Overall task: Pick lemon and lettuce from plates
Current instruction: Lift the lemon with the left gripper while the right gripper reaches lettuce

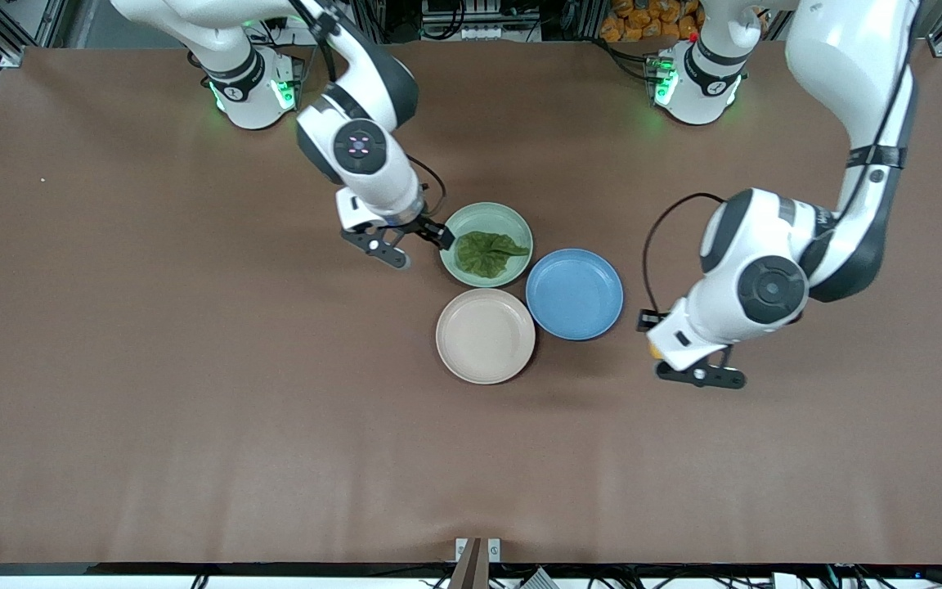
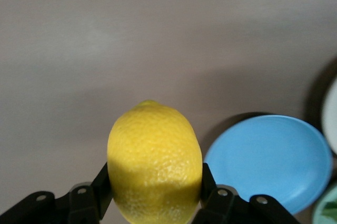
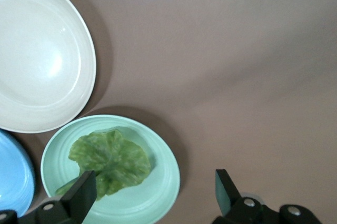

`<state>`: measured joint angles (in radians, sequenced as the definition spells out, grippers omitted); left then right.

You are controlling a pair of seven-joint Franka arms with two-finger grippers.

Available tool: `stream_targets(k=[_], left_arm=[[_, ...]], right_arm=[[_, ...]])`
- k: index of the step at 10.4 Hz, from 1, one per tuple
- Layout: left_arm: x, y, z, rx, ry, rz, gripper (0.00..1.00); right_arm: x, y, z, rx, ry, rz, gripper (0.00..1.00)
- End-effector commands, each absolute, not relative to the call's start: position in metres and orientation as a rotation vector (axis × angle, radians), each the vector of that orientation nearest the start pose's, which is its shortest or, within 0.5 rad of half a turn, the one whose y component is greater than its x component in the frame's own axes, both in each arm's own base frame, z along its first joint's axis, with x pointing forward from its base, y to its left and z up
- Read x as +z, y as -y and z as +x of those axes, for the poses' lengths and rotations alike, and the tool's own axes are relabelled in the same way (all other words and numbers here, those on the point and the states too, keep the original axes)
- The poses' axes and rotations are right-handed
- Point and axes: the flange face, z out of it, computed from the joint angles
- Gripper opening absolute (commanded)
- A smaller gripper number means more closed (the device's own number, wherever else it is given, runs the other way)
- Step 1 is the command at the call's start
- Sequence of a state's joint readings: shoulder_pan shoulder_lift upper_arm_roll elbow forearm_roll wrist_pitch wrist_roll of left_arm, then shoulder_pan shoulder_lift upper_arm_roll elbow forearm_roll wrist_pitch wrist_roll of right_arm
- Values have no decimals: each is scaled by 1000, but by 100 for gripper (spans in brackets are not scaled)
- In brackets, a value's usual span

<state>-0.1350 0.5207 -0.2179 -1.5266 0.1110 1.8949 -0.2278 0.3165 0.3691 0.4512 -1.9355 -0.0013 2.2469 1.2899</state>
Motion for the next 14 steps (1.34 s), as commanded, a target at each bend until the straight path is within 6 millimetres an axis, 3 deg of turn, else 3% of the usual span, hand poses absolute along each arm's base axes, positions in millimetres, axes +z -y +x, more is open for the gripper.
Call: stream_targets(k=[1, 4, 7, 11, 13, 14], left_arm=[[327, 167, 651, 275, -178, -3052, 10], [282, 99, 665, 300, -103, -3003, 9], [251, 82, 657, 349, -73, -3007, 1], [211, 69, 662, 304, -52, -3039, 3], [209, 66, 663, 297, -67, -3019, 13], [207, 64, 664, 290, -83, -3004, 31]], right_arm=[[261, -453, 444, 173, -915, -2959, 100], [224, -493, 424, 178, -942, -2972, 100], [210, -511, 415, 198, -953, -2968, 100], [191, -528, 410, 185, -959, -2938, 100], [184, -532, 409, 176, -948, -2949, 100], [182, -533, 408, 175, -942, -2950, 100]])
